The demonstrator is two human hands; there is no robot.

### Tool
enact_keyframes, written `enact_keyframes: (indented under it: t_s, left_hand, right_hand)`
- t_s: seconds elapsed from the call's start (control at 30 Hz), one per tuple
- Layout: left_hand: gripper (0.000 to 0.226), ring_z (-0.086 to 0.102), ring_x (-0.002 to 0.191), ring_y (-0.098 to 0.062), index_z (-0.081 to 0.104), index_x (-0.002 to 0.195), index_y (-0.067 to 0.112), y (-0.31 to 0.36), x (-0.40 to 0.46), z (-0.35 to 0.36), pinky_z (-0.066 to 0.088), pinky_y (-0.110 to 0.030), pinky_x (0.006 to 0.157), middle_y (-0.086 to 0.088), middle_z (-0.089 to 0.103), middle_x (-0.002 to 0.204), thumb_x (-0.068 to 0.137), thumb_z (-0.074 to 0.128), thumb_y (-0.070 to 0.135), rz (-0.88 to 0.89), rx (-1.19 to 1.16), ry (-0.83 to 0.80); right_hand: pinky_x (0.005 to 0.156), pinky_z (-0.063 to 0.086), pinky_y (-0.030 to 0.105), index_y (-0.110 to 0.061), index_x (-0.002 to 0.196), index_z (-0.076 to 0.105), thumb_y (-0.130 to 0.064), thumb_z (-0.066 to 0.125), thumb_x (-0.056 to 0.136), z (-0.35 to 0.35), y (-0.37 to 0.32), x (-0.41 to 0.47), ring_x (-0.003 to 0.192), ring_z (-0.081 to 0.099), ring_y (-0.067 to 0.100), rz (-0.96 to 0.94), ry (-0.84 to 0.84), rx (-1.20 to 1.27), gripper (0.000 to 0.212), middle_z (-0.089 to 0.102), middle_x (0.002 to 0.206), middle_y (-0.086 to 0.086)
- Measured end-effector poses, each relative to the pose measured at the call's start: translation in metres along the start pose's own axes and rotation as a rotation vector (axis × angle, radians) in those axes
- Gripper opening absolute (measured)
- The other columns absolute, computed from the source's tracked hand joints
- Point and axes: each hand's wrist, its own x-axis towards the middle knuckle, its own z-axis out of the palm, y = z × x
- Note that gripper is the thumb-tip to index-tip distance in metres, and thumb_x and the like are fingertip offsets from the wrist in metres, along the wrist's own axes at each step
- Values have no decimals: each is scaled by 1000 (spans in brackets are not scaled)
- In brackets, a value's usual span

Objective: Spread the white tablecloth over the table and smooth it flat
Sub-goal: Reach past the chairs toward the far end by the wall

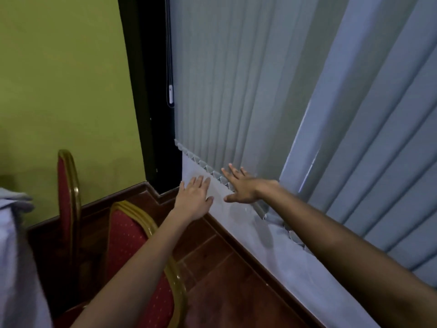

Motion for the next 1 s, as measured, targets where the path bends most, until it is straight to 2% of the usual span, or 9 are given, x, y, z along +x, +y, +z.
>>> enact_keyframes:
  t_s: [0.1,0.17,0.33,0.47,0.57,0.67,0.83,1.0]
  left_hand:
    - [64,17,147,-31,16,153,15,-32,18,3,13,-56,118,-9,22,159,99,37,42,-136,-30,-73]
    - [65,17,147,-33,16,152,13,-49,31,3,15,-56,117,-10,22,158,99,36,44,-233,-27,-100]
    - [67,19,147,-32,13,154,14,-67,87,-9,17,-54,116,-8,20,160,99,34,47,-328,-31,-85]
    - [65,23,146,-28,16,153,16,-74,137,-26,21,-51,116,-6,23,159,99,35,47,-373,-50,63]
    - [65,21,147,-26,17,153,16,-86,172,-32,18,-50,118,-6,22,160,98,37,46,-451,-62,117]
    - [65,21,147,-26,15,153,15,-109,181,-28,18,-49,118,-7,21,160,99,37,43,-565,-37,116]
    - [66,19,148,-24,16,153,15,-159,167,-15,19,-47,118,-6,21,160,98,38,44,-804,-54,105]
    - [66,18,148,-25,16,153,15,-218,175,-20,17,-47,118,-5,20,160,98,38,44,-959,-67,121]
  right_hand:
    - [120,11,53,-25,153,-13,-62,45,90,0,9,49,150,-3,32,6,-180,-88,93,-18,161,2]
    - [120,12,51,-23,153,-10,-63,46,89,-5,12,76,150,-1,32,-21,-211,-124,93,-16,162,4]
    - [121,10,51,-20,153,-9,-56,45,93,-37,11,154,150,-6,29,-204,-152,-129,89,-15,162,6]
    - [122,10,47,-16,153,-9,-53,46,94,-60,15,219,150,-5,26,-288,-124,-129,89,-13,162,5]
    - [121,14,49,-17,154,-5,-51,45,95,-85,22,276,150,-4,28,-381,6,-103,85,-9,163,3]
    - [119,15,54,-19,155,-3,-50,42,96,-100,16,324,150,-4,27,-445,65,-131,80,-9,163,0]
    - [118,8,55,-19,154,-5,-51,38,97,-83,-26,379,150,-8,25,-594,2,-136,79,-12,162,-2]
    - [118,5,54,-17,154,-7,-52,35,98,-67,-79,421,150,-11,23,-756,38,-171,79,-15,162,0]
